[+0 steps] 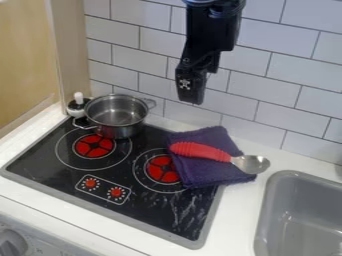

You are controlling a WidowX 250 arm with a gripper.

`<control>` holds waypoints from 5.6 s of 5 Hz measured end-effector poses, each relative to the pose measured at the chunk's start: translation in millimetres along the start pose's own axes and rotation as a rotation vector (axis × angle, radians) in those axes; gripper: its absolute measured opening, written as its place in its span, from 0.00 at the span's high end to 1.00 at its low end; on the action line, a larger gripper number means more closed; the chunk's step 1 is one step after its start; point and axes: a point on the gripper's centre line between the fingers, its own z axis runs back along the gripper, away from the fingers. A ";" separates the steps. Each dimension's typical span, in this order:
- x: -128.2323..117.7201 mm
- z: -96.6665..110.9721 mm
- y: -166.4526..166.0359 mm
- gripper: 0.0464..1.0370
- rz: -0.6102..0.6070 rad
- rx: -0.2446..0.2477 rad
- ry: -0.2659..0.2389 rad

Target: Move the silver pot to the bottom right corner of the stove

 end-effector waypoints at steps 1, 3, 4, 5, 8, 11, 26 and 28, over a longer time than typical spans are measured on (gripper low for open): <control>-3.9 -15.1 -14.4 0.04 0.002 -0.063 0.020; -63.5 -35.2 -3.4 0.04 0.276 0.007 0.121; -85.4 -48.6 1.4 0.04 0.356 0.021 0.154; -105.7 -63.4 -2.8 0.04 0.434 -0.008 0.200; -119.4 -97.5 -10.2 0.04 0.501 -0.073 0.246; -129.0 -109.0 -4.2 0.65 0.506 -0.103 0.240; 21.9 -73.7 -146.2 0.99 -0.069 -0.029 0.046; 18.4 -85.4 -151.8 0.80 -0.094 -0.062 0.098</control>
